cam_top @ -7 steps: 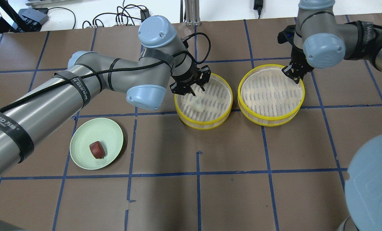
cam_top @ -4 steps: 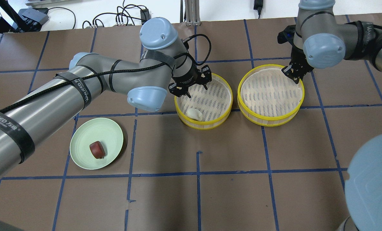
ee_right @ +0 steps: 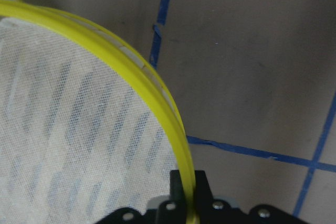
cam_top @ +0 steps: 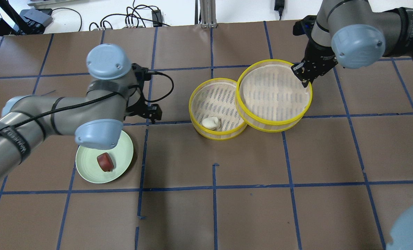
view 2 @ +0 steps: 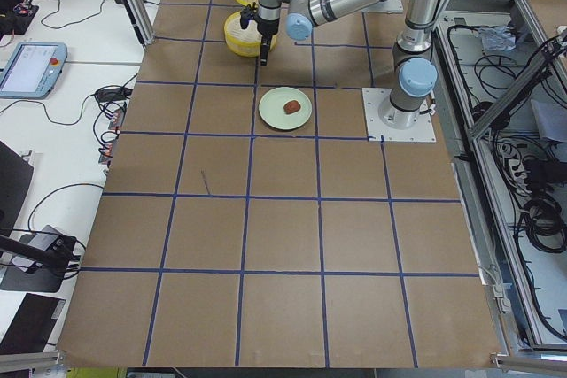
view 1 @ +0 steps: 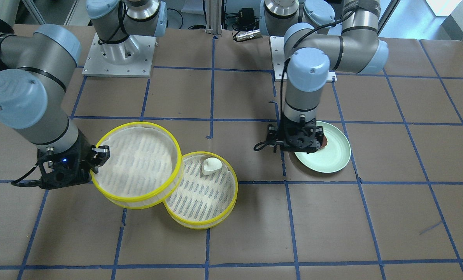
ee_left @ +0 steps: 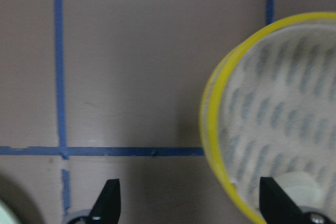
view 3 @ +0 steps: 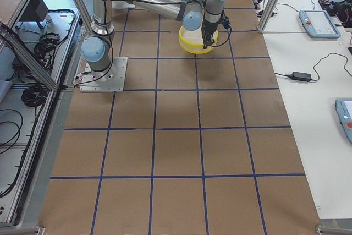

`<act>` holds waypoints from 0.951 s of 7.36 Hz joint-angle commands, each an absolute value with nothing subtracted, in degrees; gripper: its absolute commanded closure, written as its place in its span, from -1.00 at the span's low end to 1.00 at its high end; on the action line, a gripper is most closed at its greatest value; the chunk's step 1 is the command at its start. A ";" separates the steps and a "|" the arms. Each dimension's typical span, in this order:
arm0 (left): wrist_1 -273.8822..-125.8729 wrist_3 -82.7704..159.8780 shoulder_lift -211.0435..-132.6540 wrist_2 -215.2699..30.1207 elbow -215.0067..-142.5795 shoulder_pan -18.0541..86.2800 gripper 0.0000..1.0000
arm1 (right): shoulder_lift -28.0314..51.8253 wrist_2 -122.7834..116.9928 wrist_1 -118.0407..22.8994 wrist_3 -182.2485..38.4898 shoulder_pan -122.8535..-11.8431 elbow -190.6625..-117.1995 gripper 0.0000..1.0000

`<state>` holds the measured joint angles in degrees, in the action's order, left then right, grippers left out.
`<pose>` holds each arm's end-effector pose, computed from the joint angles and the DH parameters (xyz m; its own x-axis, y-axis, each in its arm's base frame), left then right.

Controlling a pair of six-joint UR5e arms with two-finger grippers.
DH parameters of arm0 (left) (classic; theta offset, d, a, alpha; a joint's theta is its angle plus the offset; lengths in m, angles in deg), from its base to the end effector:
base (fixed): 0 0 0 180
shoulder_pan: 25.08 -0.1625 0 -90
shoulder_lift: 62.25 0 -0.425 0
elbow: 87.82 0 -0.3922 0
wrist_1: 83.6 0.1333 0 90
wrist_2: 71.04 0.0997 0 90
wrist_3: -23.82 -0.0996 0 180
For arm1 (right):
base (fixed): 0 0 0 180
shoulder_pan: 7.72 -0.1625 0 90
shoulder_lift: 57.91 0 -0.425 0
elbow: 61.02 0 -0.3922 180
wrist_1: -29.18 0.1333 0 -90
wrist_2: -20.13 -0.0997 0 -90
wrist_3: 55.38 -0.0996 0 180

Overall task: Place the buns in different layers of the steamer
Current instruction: 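Stack the top tier onto the bottom tier with right gripper while left gripper returns, then grasp the red-brown bun on the plate with left gripper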

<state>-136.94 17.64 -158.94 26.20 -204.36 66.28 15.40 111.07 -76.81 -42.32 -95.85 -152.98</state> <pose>-0.1322 -0.4800 0.2770 -0.9836 0.1233 -0.1315 0.1303 0.9904 -0.0459 0.1124 -0.5926 0.3401 -0.9809 -0.1946 0.0055 -0.1941 0.9798 0.0489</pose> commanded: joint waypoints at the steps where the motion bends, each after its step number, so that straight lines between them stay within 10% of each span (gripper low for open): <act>1: -137.21 5.31 -154.63 26.52 -212.00 53.45 -1.00 | 13.47 109.42 -82.40 -56.72 -103.75 -152.35 0.73; 6: -137.91 5.54 -162.53 26.52 -212.28 51.91 -0.83 | 8.80 111.36 -83.59 -64.77 -108.26 -152.17 0.71; 7: -138.26 6.06 -163.23 26.60 -212.28 51.91 -0.40 | 8.02 111.53 -83.59 -64.87 -108.18 -150.86 0.71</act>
